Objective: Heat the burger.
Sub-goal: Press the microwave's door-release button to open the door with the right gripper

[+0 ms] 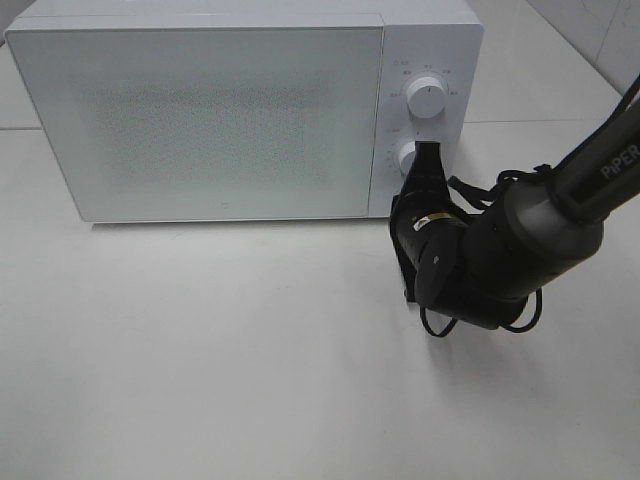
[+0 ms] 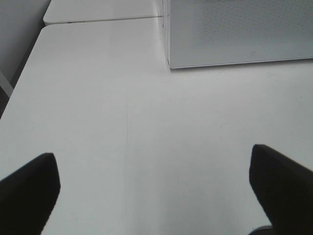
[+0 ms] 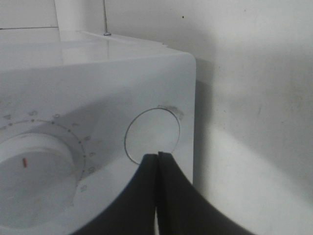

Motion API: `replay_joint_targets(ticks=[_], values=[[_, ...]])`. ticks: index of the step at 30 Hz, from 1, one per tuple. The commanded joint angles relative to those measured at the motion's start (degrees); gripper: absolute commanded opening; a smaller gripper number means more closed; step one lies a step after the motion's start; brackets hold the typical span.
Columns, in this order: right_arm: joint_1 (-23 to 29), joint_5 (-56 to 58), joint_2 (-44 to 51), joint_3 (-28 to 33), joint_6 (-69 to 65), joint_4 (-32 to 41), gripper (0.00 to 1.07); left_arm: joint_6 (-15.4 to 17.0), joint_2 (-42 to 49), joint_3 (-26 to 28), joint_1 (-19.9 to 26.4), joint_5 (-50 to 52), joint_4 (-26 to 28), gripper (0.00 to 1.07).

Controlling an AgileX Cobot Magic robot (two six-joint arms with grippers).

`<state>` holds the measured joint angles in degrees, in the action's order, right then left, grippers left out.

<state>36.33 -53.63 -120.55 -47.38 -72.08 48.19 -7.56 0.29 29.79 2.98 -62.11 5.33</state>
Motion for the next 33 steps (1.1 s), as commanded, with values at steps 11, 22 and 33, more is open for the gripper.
replay_joint_targets(ticks=[11, 22, 33], values=[[-1.4, 0.6, -1.5, -1.3, 1.0, -0.8, 0.0, 0.2, 1.0, -0.2, 0.1, 0.7, 0.1, 0.98], [-2.1, -0.6, -2.8, -4.6, 4.0, -0.5, 0.0, 0.2, 1.0, -0.2, 0.1, 0.7, 0.1, 0.98], [-3.4, -1.1, -2.9, -5.7, 4.4, -0.3, 0.0, 0.2, 1.0, -0.2, 0.1, 0.7, 0.1, 0.98]])
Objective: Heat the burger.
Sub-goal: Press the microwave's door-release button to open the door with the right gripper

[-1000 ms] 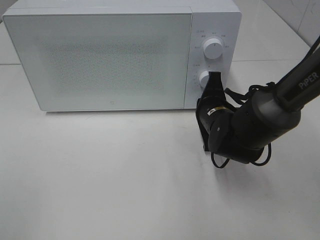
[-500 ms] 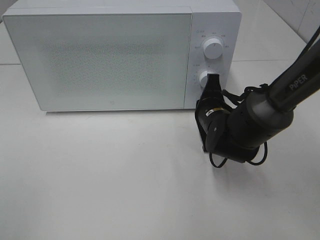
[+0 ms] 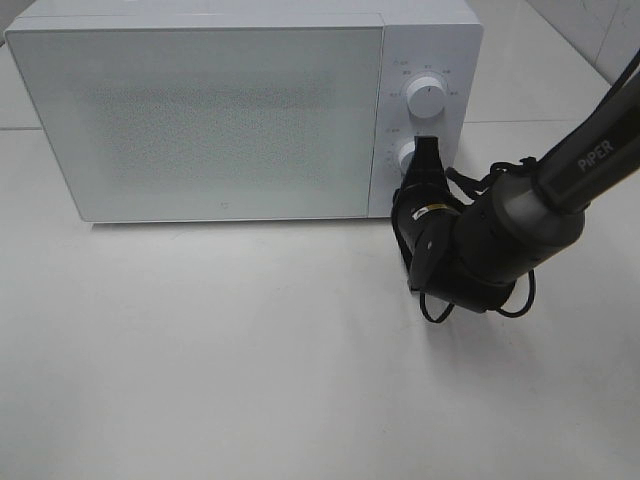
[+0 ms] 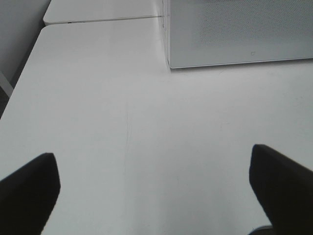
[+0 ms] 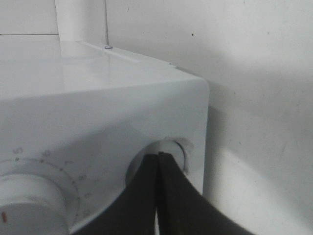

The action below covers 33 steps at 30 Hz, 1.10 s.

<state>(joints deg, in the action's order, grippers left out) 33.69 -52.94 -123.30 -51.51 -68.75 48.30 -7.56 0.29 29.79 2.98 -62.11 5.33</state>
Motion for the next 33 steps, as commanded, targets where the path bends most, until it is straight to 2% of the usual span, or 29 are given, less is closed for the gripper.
replay_joint_targets(ticks=[1, 7, 9, 16, 33], values=[[-0.8, -1.8, -0.1, -1.6, 1.0, -0.5, 0.0, 0.2, 1.0, -0.2, 0.1, 0.7, 0.1, 0.98], [-0.8, -5.6, -0.2, -4.0, 1.5, -0.1, 0.0, 0.2, 1.0, -0.2, 0.1, 0.7, 0.1, 0.98], [-1.0, -10.8, -0.2, -5.4, 1.4, 1.3, 0.0, 0.2, 1.0, -0.2, 0.1, 0.7, 0.1, 0.98], [-1.5, -12.3, -2.9, -9.1, 0.9, 1.5, 0.0, 0.2, 1.0, -0.2, 0.1, 0.7, 0.1, 0.98], [-1.3, -6.2, -2.3, -8.5, 2.9, 2.1, 0.0, 0.2, 1.0, -0.2, 0.1, 0.7, 0.1, 0.98]])
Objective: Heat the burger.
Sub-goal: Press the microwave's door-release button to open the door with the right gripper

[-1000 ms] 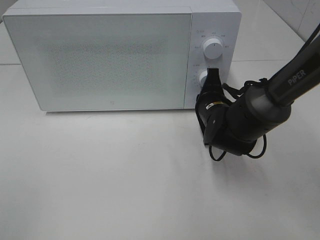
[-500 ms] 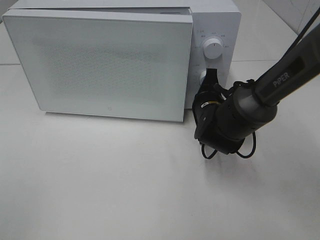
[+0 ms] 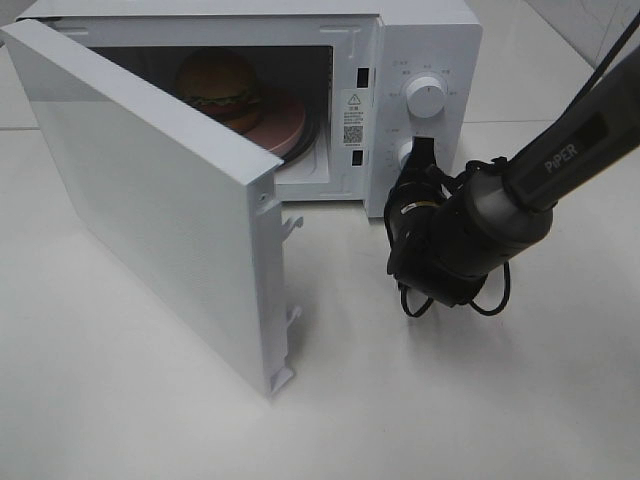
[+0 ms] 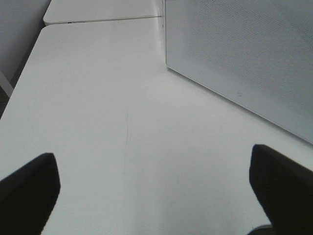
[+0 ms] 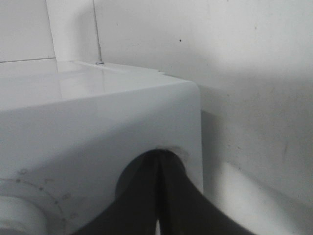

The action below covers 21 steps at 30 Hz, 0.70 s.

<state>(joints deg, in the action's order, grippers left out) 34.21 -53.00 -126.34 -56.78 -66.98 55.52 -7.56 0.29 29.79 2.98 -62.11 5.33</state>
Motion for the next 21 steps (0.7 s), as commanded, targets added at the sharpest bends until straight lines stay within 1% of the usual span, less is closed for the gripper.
replay_joint_targets(ticks=[1, 5, 12, 14, 20, 21], values=[[-1.8, -6.1, 0.7, -3.3, 1.1, -5.2, 0.0, 0.2, 1.0, -0.2, 0.1, 0.7, 0.1, 0.98], [-1.8, -5.3, 1.7, -1.5, 1.9, -4.9, 0.0, 0.2, 1.0, -0.2, 0.1, 0.7, 0.1, 0.98], [-1.8, 1.4, 4.8, 2.0, 6.0, -5.3, 0.0, 0.2, 1.0, -0.2, 0.1, 0.7, 0.1, 0.98], [-1.8, 4.2, 6.2, 3.8, 9.2, -6.8, 0.0, 0.2, 1.0, -0.2, 0.1, 0.7, 0.1, 0.98], [-1.8, 10.4, 8.5, 6.2, 15.2, -6.6, 0.0, 0.2, 1.0, -0.2, 0.1, 0.7, 0.1, 0.98], [-1.8, 12.1, 9.6, 7.2, 17.9, -6.6, 0.0, 0.2, 1.0, -0.2, 0.1, 0.7, 0.1, 0.98]])
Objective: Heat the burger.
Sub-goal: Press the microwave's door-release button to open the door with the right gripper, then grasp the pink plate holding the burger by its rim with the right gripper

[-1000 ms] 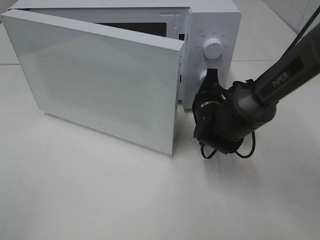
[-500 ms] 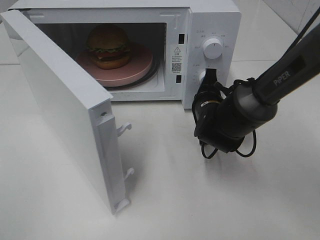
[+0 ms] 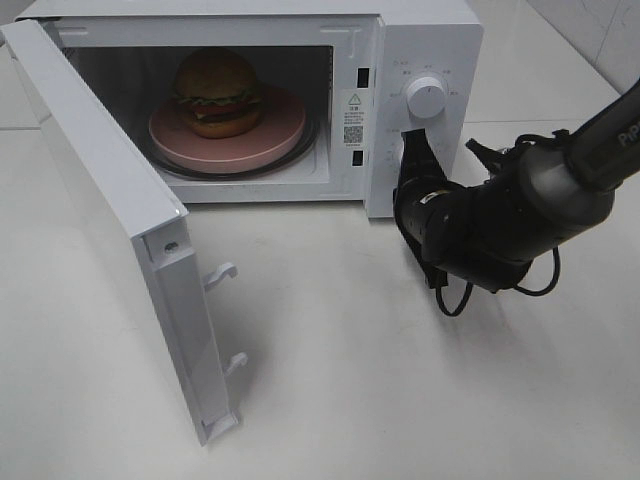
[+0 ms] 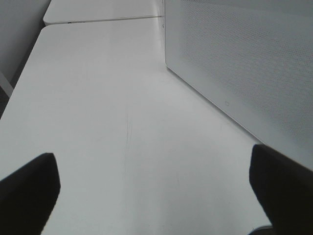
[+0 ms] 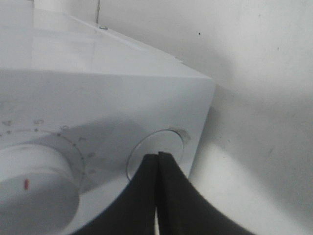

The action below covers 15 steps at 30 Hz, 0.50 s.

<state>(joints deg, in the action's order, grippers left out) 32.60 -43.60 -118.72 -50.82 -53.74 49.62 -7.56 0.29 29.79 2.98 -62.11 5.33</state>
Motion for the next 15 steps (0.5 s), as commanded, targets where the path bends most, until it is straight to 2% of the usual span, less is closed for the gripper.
replay_joint_targets(ticks=[1, 5, 15], values=[[-0.2, 2.8, 2.0, 1.2, 4.6, -0.7, 0.0, 0.2, 1.0, -0.2, 0.1, 0.7, 0.1, 0.98], [-0.3, 8.9, 4.8, 3.3, 14.7, -0.7, 0.0, 0.2, 1.0, -0.2, 0.1, 0.7, 0.1, 0.98], [-0.3, 15.8, 12.8, 7.0, 31.9, -0.8, 0.0, 0.2, 1.0, -0.2, 0.1, 0.7, 0.1, 0.98]])
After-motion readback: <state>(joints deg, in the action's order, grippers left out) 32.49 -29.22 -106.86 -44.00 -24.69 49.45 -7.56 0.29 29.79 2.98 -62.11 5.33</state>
